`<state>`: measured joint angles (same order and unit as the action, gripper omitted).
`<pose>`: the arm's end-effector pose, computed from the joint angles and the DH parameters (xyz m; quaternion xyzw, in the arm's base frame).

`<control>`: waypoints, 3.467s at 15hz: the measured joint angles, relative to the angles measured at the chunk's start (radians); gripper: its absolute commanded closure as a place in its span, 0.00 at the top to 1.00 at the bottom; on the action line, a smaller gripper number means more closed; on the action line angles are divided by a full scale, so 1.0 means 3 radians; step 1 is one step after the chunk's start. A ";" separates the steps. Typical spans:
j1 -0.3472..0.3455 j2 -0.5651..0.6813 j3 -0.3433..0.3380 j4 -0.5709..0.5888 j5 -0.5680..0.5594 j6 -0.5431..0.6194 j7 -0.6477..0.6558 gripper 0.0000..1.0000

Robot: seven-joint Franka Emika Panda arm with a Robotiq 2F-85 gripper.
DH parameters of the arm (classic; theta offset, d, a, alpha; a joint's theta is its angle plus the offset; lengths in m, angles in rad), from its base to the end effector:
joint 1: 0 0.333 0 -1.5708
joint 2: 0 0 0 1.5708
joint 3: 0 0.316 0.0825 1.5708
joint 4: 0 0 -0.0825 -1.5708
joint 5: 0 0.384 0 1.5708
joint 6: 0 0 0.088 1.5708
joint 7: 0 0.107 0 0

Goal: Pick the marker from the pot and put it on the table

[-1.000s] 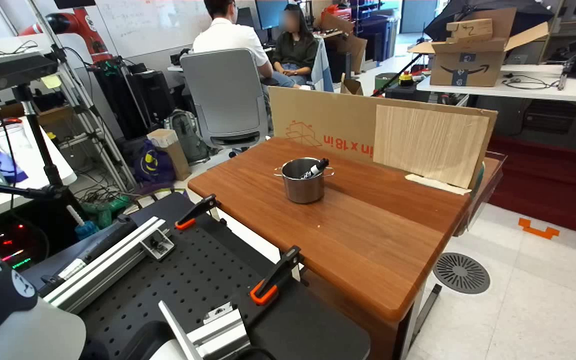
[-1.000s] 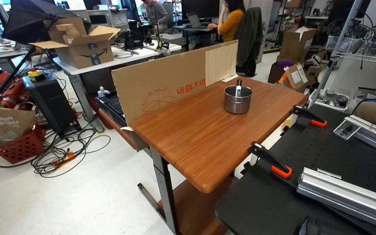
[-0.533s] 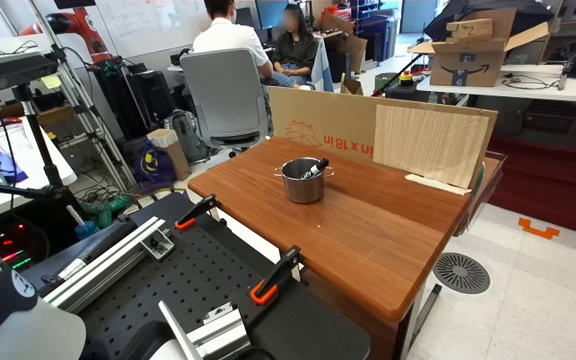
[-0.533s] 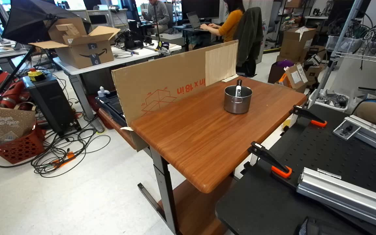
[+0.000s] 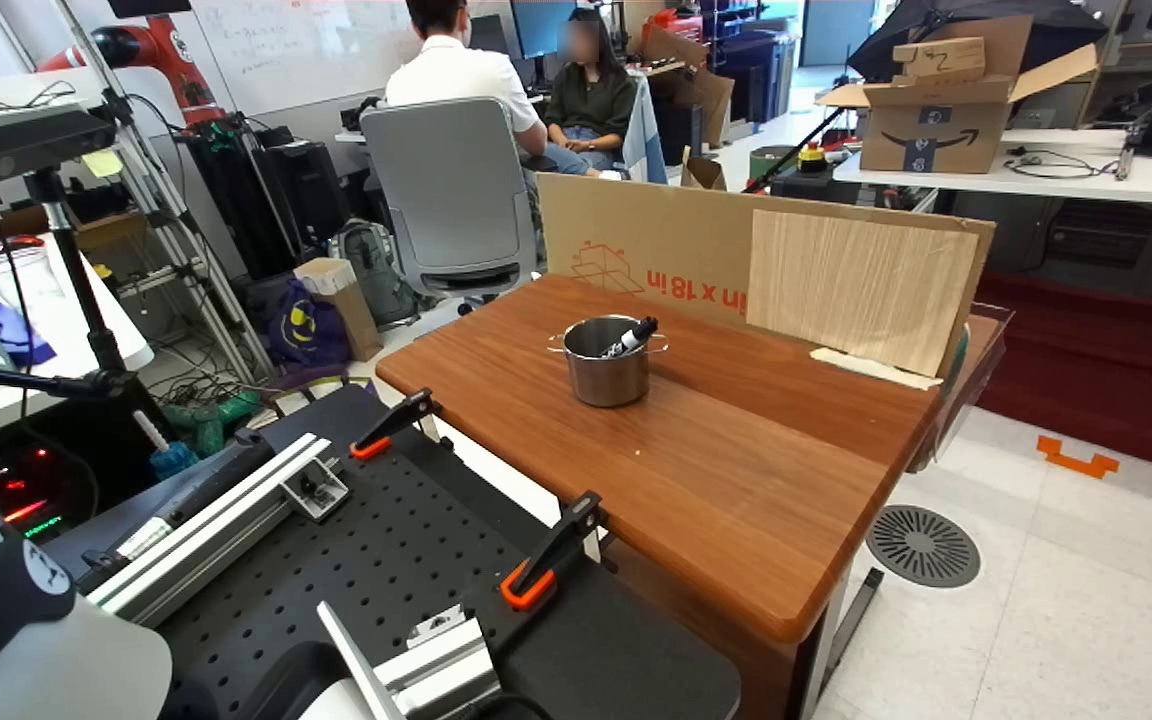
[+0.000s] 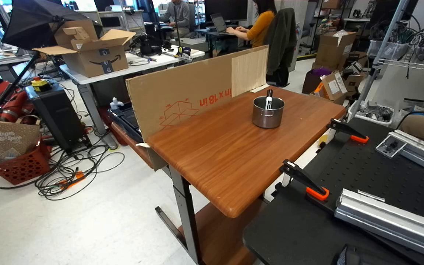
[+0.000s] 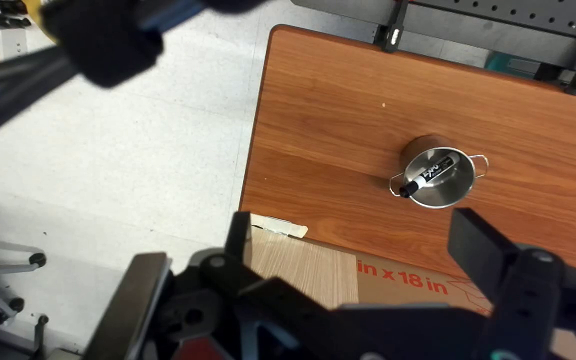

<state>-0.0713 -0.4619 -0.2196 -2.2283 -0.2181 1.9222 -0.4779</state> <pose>0.4064 -0.1508 0.5618 0.9871 0.1302 0.0483 0.0794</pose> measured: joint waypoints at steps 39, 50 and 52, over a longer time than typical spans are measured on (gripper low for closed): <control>0.0029 0.0616 0.0045 -0.0392 0.1395 0.0355 0.0995 1.00; 0.0088 0.1546 0.0418 -0.0332 0.2171 0.1527 0.2158 1.00; 0.0090 0.1666 0.0462 -0.0329 0.2160 0.1701 0.2349 1.00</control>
<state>-0.0445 0.0380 -0.0811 -2.3268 0.4299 2.4325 0.2268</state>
